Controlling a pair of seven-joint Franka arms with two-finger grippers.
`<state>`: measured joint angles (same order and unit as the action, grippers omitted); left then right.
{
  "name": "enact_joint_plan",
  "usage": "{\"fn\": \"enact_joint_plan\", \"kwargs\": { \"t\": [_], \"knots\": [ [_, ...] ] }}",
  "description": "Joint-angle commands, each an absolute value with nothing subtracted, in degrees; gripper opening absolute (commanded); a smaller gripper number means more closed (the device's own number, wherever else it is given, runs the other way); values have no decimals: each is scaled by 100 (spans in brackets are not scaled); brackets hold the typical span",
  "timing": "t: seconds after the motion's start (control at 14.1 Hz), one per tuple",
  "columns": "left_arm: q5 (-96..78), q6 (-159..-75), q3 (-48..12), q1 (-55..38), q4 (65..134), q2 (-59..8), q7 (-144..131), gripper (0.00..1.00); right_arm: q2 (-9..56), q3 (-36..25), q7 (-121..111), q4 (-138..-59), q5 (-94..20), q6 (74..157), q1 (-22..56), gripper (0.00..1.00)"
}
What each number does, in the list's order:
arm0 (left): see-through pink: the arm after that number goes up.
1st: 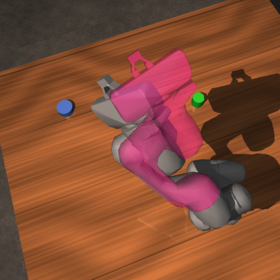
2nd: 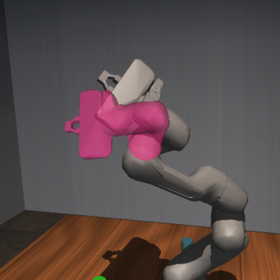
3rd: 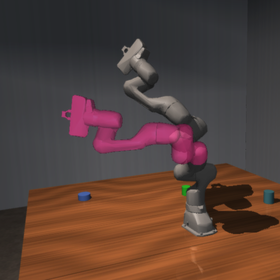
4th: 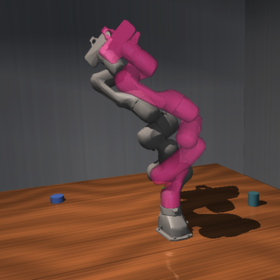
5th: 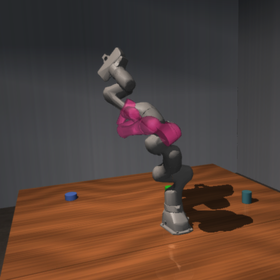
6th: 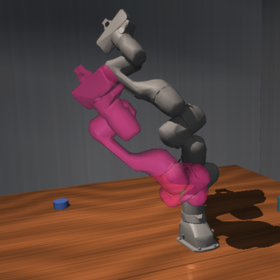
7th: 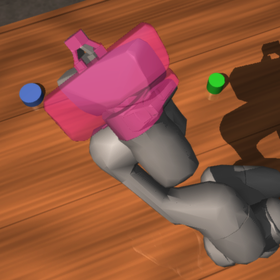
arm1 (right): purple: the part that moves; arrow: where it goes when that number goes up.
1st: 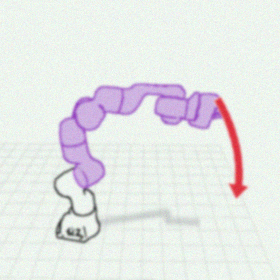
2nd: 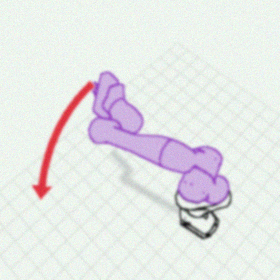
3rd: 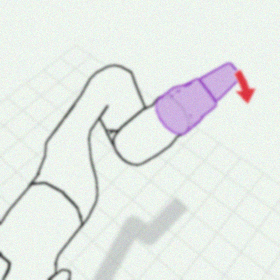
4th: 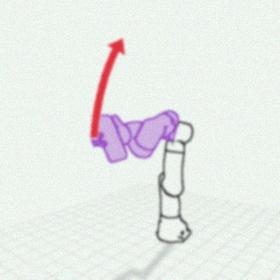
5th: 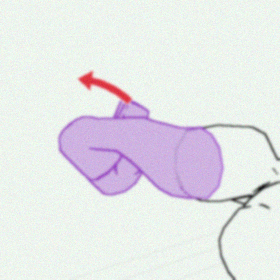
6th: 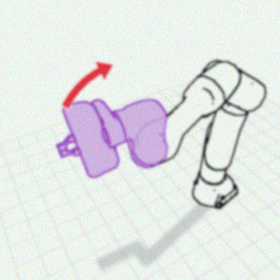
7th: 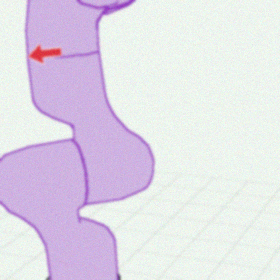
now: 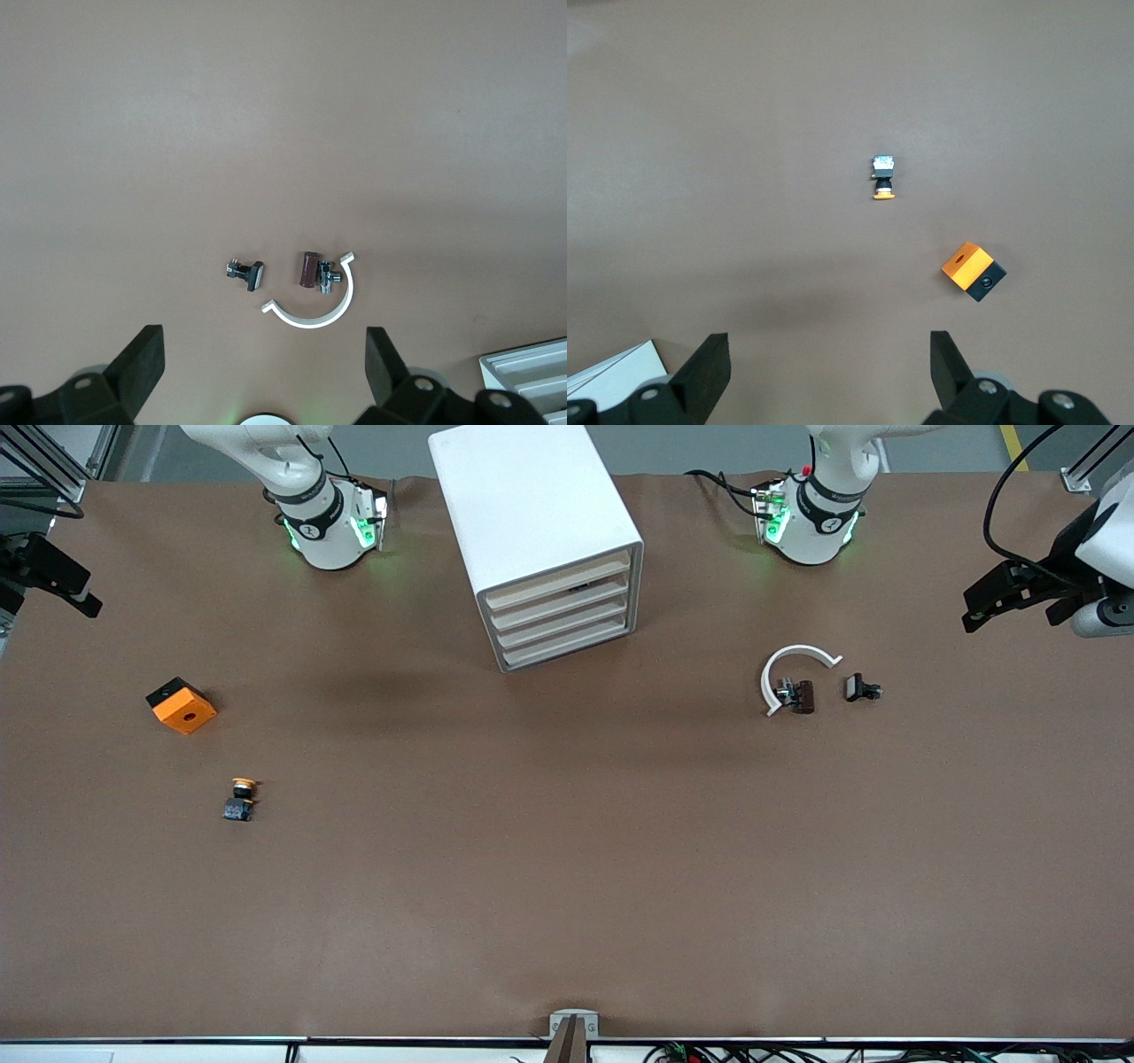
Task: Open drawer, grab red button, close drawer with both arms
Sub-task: 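Move the left gripper from rest toward the white drawer cabinet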
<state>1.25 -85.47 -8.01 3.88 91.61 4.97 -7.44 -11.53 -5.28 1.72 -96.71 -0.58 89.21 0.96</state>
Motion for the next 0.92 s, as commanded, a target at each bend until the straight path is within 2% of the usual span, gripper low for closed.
{"fn": "enact_joint_plan", "kwargs": {
  "t": [0.0, 0.85],
  "knots": [
    [228, -8438, -791, 387, 9026, 448, -694, 100, -1178, -536, 237, -9615, -53, 8859, 132, 100],
    [123, -8499, -1037, 168, 9009, -324, -1193, 100, -1116, -545, 246, -9650, -18, 8684, 106, 100]
  ]
}}
